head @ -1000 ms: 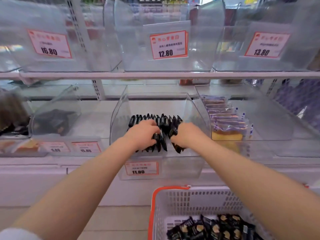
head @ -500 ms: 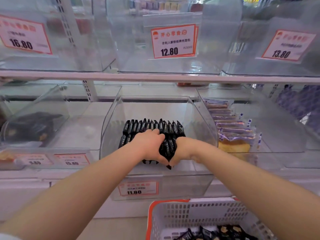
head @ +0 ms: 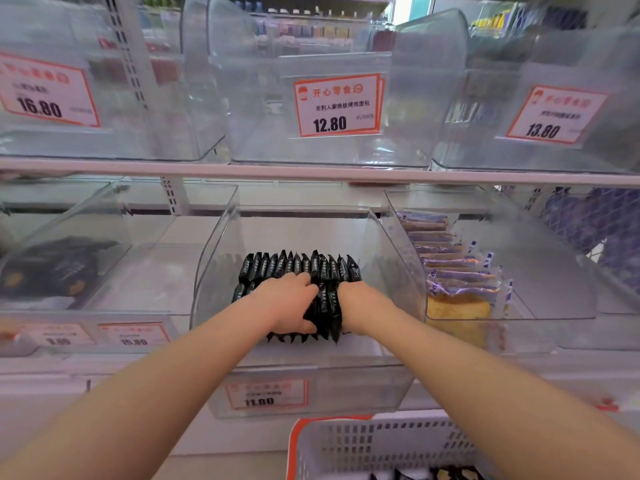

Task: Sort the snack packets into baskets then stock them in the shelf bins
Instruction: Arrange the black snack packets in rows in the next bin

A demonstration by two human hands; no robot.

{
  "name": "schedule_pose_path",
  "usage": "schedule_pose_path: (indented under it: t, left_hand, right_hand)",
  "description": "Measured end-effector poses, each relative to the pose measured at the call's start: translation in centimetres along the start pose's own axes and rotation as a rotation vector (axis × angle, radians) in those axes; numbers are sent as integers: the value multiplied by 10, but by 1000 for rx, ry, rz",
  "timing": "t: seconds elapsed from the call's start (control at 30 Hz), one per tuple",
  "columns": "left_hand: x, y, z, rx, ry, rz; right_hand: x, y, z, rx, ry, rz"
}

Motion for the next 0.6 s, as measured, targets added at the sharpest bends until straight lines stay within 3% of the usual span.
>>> schedule_pose_path:
  t: [0.1,0.2,0.3,0.37,0.47,0.6]
  left_hand:
    - [-17,3,12,-16,6,-10]
    - [-43,-14,30,-8,-66,-90]
    - [-80,-51,45,6,-267,-296]
    - [-104,-84,43,-46,-362,-422]
    - [-116,-131,15,-78,-311,-461]
    - [-99,-172,-58,10,11,-355]
  right_hand:
    - [-16,-5,14,-20,-25,78]
    - [-55,-13,32,77,-198,250]
    - [-114,-33,36,261,-396,428]
    - [-147,-57,19,357,-422,457]
    - [-167,-95,-35,324,-316,342]
    - [-166,-139,-120,129,41,248]
Point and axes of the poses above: each hand's wrist, its own x-axis towards the middle knuckle, its own z-axis out of the back of the hand, y = z × x, the point moved 2 cm from there along x, towards the middle knuckle, and after that the axes turned 9 degrees about -x, right-handed, at the moved point
